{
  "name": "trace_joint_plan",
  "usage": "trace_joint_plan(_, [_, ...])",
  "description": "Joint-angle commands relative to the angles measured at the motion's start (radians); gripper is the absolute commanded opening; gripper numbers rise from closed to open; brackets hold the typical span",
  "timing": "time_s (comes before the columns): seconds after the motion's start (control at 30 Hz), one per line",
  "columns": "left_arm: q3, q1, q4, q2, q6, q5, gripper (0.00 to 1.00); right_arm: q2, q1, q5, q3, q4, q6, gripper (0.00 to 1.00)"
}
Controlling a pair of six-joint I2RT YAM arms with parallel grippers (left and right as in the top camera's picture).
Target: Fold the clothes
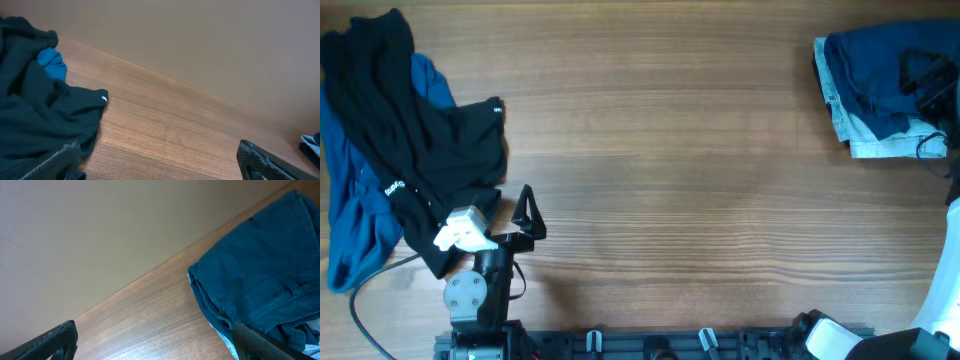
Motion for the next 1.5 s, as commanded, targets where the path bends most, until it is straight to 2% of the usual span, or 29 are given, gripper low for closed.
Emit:
trace_joint_plan(0.0, [-0.006, 0.01, -0.002, -0.007, -0.009, 0.005, 1.0, -0.002, -0.001, 0.007, 0.004, 0.002, 0.003, 1.0])
trace_joint_plan(0.17, [-0.006, 0.01, -0.002, -0.007, -0.009, 0.005, 1.0, -0.009, 0.002, 0.007, 0.004, 0.001, 0.003, 1.0])
trace_joint_plan(0.27, [-0.006, 0.01, -0.002, -0.007, -0.009, 0.005, 1.0, -0.09, 0.06, 0.008, 0.004, 0.0, 0.003, 1.0])
trace_joint_plan(0.43, [-0.006, 0.01, -0.002, -0.007, -0.009, 0.005, 1.0, -0.296, 0.293, 0.292, -0.04, -0.049, 0.001, 1.0])
trace_joint_plan(0.5, [-0.006, 0.01, -0.002, -0.007, -0.009, 0.005, 1.0, -0.434, 0.42, 0.472, -0.119, -0.045, -0.051, 1.0])
trace_joint_plan(0.6, [-0.006, 0.01, -0.002, -0.007, -0.009, 0.005, 1.0, -0.619, 0.473, 0.558, -0.285, 0.019, -0.053, 0.99])
trace_joint_plan(0.77, [-0.006, 0.01, -0.002, -0.007, -0.009, 0.005, 1.0, -0.949, 0.474, 0.469, -0.676, 0.225, -0.104, 1.0])
trace_joint_plan(0.9, [-0.006, 0.01, -0.002, -0.007, -0.009, 0.005, 1.0, -1.143, 0.474, 0.459, -0.903, 0.299, -0.105, 1.0])
trace_joint_plan(1.1, [-0.006, 0.01, -0.002, -0.007, -0.009, 0.005, 1.0, -1.26, 0.483, 0.458, -1.081, 0.381, -0.188, 1.0])
trace_joint_plan(1.3, [-0.006, 0.01, -0.002, -0.007, -0.009, 0.005, 1.0, -1.297, 0.554, 0.452, -1.149, 0.408, -0.335, 1.0])
trace_joint_plan(1.47, [-0.006, 0.01, -0.002, -0.007, -0.009, 0.005, 1.0, -1.337, 0.554, 0.423, -1.209, 0.421, -0.338, 1.0])
